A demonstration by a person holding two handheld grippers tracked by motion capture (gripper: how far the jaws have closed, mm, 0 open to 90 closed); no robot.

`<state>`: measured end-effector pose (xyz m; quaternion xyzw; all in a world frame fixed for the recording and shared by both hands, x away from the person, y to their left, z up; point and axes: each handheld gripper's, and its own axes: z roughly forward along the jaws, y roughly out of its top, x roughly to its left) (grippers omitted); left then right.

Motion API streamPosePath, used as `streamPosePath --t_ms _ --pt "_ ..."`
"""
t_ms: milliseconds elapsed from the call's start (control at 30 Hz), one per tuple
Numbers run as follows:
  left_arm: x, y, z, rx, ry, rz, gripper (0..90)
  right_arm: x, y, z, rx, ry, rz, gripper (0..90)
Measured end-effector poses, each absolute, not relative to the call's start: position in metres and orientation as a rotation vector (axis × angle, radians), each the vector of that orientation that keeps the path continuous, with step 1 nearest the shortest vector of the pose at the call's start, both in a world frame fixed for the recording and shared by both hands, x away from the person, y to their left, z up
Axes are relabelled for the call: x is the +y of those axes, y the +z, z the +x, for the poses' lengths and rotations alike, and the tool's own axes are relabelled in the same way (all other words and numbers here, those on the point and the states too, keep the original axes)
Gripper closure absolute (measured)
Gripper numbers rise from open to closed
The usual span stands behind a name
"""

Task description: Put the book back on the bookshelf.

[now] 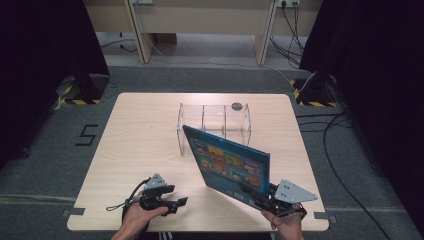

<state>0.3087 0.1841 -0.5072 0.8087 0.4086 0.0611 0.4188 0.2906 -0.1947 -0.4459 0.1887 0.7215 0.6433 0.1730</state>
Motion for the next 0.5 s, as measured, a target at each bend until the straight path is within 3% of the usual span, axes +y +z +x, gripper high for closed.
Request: streamPosePath --t_ms 200,500 --pt "0.173 -0.513 0.305 0.940 0.285 2.179 22.7 -0.207 -0.442 0.293 1.994 1.808 0.573 83.2" --pt "0.173 -0.516 0.305 0.921 0.349 2.202 17.4 -0.219 -0.435 0.295 1.930 1.780 0.622 83.2"
